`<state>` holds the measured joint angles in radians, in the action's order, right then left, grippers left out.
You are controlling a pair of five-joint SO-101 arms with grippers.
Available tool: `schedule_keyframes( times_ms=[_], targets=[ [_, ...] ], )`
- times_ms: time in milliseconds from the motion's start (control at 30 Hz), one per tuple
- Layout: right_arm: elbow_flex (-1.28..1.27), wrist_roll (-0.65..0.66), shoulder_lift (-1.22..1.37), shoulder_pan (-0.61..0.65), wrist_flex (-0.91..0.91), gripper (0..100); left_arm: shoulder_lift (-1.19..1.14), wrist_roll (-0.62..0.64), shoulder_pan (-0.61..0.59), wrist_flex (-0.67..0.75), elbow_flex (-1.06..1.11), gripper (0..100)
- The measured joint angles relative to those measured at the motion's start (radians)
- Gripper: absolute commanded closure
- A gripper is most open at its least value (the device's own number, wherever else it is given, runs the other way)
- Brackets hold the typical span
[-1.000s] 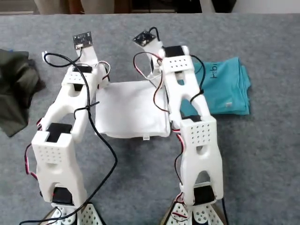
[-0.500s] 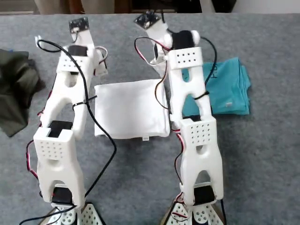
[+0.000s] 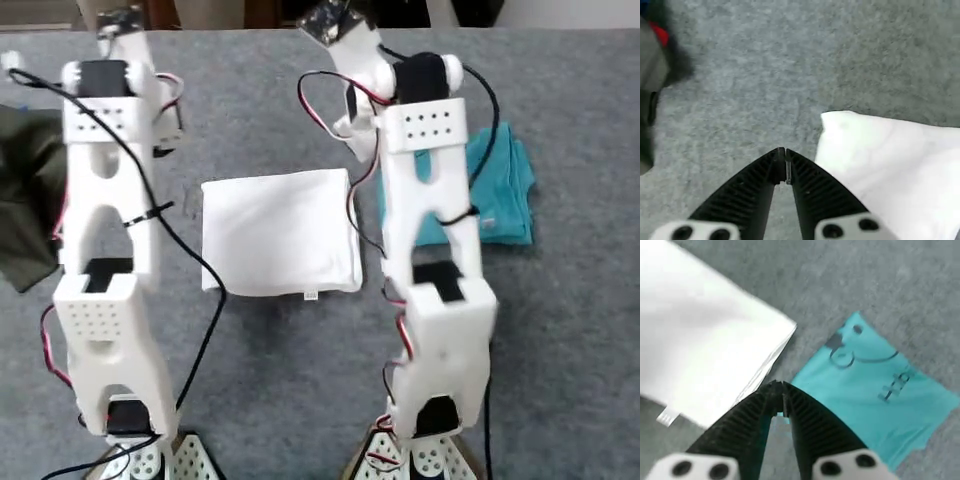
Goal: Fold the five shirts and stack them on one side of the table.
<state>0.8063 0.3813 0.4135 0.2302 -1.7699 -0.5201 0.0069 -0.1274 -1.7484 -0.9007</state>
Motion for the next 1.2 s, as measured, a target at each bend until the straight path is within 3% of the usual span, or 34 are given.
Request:
schedule_keyframes(
  times_ms=[233, 433, 533, 633, 767, 900, 1033, 1200],
  targets=[
    [-0.54, 0.0, -0.393, 0.002, 0.0, 99.7, 0.316, -0.028, 0.003, 0.006, 0.414, 98],
    [-0.922, -0.008, -0.707, 0.003, 0.051, 99.7, 0.652, -0.063, -0.009, 0.153, 0.91, 98],
    [-1.076, -0.091, -0.812, 0.002, 0.077, 98.9, 0.753, -0.104, -0.044, 0.229, 1.146, 98],
    [-1.188, -0.23, -0.864, 0.006, 0.12, 89.2, 0.821, -0.129, -0.1, 0.272, 1.31, 98],
    [-1.284, -0.416, -0.868, 0.069, 0.201, 70.6, 0.882, -0.167, -0.17, 0.285, 1.407, 98],
    [-1.312, -0.597, -0.812, 0.163, 0.334, 58.9, 0.899, -0.17, -0.262, 0.285, 1.428, 94],
    [-1.312, -0.738, -0.706, 0.239, 0.482, 51.2, 0.905, -0.175, -0.336, 0.285, 1.43, 90],
    [-1.295, -0.921, -0.52, 0.284, 0.583, 50.4, 0.908, -0.176, -0.358, 0.285, 1.435, 90]
  ],
)
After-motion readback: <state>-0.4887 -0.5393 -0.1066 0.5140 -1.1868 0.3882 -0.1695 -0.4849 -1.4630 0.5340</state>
